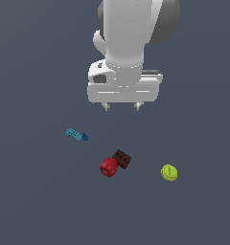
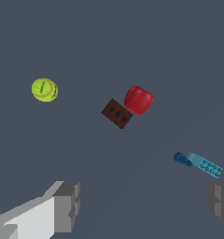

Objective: Pick up a designated object from a clutter of objects.

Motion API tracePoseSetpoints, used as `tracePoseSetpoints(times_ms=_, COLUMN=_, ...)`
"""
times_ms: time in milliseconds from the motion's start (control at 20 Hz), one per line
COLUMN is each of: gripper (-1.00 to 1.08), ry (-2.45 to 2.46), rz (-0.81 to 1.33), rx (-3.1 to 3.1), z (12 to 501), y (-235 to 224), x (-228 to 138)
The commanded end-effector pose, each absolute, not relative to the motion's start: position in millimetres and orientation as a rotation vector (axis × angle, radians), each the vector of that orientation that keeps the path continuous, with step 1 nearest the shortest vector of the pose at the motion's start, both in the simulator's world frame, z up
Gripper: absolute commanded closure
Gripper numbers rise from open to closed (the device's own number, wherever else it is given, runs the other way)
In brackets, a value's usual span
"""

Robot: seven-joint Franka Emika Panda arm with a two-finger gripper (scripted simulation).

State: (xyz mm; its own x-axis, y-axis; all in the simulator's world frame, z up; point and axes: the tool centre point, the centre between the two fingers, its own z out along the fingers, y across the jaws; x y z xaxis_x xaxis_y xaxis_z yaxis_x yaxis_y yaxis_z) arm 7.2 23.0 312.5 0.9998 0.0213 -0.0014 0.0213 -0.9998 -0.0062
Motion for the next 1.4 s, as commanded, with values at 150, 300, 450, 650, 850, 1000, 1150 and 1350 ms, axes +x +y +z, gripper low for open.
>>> tracePoseSetpoints(times_ms=150, gripper=-0.92, ry=-0.043, rz=-0.005, rx=-3.13, z=313.5, y=27.3, x=8.6)
tracePoseSetpoints(times_ms=300, gripper=-0.92, ry=-0.069, rz=-0.025, rx=-3.115, z=316.4, y=39.7, x=12.5)
tracePoseSetpoints(times_ms=450, gripper=-0.92, ry=-0.085, rz=-0.038, rx=-3.104, z=318.8, y=48.4, x=14.9)
tracePoseSetpoints(times_ms=650, gripper=-0.92, ry=-0.085, rz=-0.037, rx=-3.105, z=318.3, y=47.5, x=14.8)
tracePoseSetpoints(times_ms=850, gripper=-0.92, ry=-0.104, rz=-0.038, rx=-3.104, z=314.3, y=44.0, x=15.3)
tracePoseSetpoints(times_ms=1000, gripper=-0.92, ry=-0.131, rz=-0.038, rx=-3.104, z=308.4, y=38.5, x=15.9)
tracePoseSetpoints(times_ms=1150, gripper=-0.92, ry=-0.168, rz=-0.038, rx=-3.102, z=300.0, y=30.8, x=16.5)
tracePoseSetpoints(times_ms=1350, gripper=-0.92, ry=-0.234, rz=-0.038, rx=-3.099, z=285.4, y=17.1, x=17.0)
